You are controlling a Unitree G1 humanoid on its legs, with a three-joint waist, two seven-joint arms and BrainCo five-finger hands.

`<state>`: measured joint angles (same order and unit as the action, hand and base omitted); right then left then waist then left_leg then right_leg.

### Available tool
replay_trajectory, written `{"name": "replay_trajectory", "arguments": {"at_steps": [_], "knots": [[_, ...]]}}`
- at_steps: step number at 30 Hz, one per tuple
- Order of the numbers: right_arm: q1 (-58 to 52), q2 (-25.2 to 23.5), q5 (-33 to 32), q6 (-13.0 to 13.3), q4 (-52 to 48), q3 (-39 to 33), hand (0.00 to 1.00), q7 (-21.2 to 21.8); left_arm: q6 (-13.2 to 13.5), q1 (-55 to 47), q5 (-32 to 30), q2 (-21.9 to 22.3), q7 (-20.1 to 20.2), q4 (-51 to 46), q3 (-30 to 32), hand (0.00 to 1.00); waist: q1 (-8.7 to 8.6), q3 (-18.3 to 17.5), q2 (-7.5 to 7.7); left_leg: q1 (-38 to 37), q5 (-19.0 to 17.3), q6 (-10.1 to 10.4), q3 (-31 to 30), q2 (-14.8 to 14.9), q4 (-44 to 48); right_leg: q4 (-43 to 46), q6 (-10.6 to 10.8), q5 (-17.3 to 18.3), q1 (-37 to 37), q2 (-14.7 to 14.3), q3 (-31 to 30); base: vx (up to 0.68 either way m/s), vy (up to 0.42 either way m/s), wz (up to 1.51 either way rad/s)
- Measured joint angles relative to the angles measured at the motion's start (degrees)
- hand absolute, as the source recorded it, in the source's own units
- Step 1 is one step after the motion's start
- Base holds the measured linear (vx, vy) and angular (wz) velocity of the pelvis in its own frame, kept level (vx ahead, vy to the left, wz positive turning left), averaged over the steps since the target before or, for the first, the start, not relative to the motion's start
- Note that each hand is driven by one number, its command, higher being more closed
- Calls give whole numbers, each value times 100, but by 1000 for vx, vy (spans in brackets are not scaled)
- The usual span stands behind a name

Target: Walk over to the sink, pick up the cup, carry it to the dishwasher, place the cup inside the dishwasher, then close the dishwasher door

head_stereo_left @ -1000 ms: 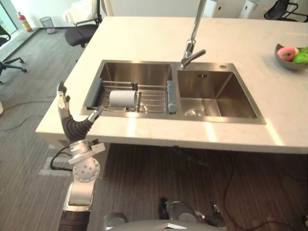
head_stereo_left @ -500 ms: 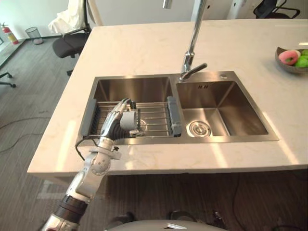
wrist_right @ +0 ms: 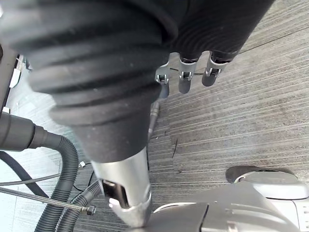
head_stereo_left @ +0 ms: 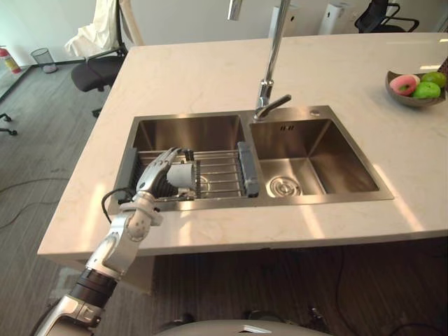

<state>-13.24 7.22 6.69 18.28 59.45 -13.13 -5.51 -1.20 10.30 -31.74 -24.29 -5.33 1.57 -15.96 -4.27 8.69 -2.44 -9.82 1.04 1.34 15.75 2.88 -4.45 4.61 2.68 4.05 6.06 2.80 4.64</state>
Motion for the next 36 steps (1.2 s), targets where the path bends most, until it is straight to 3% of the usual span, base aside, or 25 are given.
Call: {"name": "replay_trajectory", "arguments": {"at_steps": [11,21,36], "knots": [[-20,25,43,-124,-12,118,0,81,-356,474,-607,-227,111,414,16,0,-71,-144,53,-16,15,-6,71,-11,-2,-295,47,-170,100,0,-77,-29,2,-4],[-10,67,41,-223,-56,120,0,250,-472,1134,-932,-693,955,915,-22,0,-249,-204,17,-48,-1,13,139,1,-4,-439,47,-256,188,-24,-113,0,-5,-2],[-12,130,40,-238,-68,118,0,380,-520,1197,-1124,-861,1959,1549,-224,0,-279,-225,-20,-25,-10,12,238,-3,-37,-673,53,-380,202,-28,-216,-19,-7,-3]]}}
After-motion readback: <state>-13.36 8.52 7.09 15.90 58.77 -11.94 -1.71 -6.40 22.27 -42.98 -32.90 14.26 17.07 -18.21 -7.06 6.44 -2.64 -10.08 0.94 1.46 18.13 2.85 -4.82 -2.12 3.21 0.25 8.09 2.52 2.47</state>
